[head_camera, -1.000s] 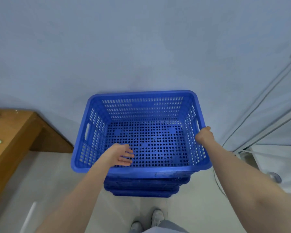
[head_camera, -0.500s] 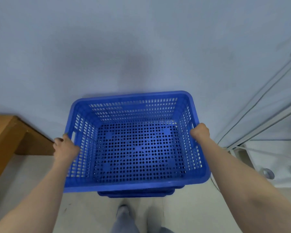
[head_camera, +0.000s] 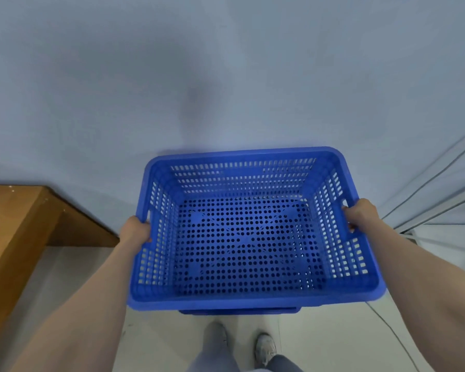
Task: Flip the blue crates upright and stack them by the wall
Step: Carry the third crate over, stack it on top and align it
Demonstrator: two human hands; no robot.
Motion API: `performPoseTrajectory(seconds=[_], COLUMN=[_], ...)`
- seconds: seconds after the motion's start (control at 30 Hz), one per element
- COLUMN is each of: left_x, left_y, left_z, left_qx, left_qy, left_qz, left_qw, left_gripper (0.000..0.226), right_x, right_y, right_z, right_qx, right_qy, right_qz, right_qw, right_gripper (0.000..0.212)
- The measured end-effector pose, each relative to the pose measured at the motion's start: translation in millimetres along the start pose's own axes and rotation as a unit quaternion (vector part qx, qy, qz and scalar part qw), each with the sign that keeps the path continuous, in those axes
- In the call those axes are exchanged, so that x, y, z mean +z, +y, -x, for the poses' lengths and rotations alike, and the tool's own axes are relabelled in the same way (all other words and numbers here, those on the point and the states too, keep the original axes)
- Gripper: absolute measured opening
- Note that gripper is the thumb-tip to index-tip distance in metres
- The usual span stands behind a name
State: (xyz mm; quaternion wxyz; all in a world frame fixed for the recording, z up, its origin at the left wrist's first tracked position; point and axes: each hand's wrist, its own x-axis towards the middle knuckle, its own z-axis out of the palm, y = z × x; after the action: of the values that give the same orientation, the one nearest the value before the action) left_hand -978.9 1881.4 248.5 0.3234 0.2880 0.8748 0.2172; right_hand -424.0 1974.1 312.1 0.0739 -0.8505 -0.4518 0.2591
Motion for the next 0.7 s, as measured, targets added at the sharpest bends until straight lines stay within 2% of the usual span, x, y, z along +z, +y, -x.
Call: performPoseTrajectory(seconds=[0.07, 0.2, 0.4, 0.6, 0.7], left_x=[-6, -18, -5, -4, -6], left_y=[11, 32, 10, 11, 13], left_z=[1, 6, -1, -2, 7], left_qx=[0.023, 0.054, 0.039, 0.041, 0.046], left_qy=[0.009, 0.025, 0.027, 0.031, 0.022], left_qz=[-0.012, -0.043, -0.055, -0.079, -0.099], left_qw=[1.000, 0.997, 0.997, 0.996, 0.994], left_gripper=[0.016, 0.022, 0.022, 0.027, 0.028], right_x=[-4, -11, 2, 5, 10], right_y=[-1, -5, 3, 3, 1], right_z=[1, 3, 3, -15, -12], right_qx=[-0.003, -0.015, 0.001, 0.000, 0.008], right_qy=[0.007, 0.022, -0.017, -0.037, -0.037], right_qz=[0.003, -0.017, 0.000, -0.025, -0.002], right_qw=[1.000, 1.000, 1.000, 0.999, 0.999], right_gripper=[0.023, 0.022, 0.023, 0.032, 0.038])
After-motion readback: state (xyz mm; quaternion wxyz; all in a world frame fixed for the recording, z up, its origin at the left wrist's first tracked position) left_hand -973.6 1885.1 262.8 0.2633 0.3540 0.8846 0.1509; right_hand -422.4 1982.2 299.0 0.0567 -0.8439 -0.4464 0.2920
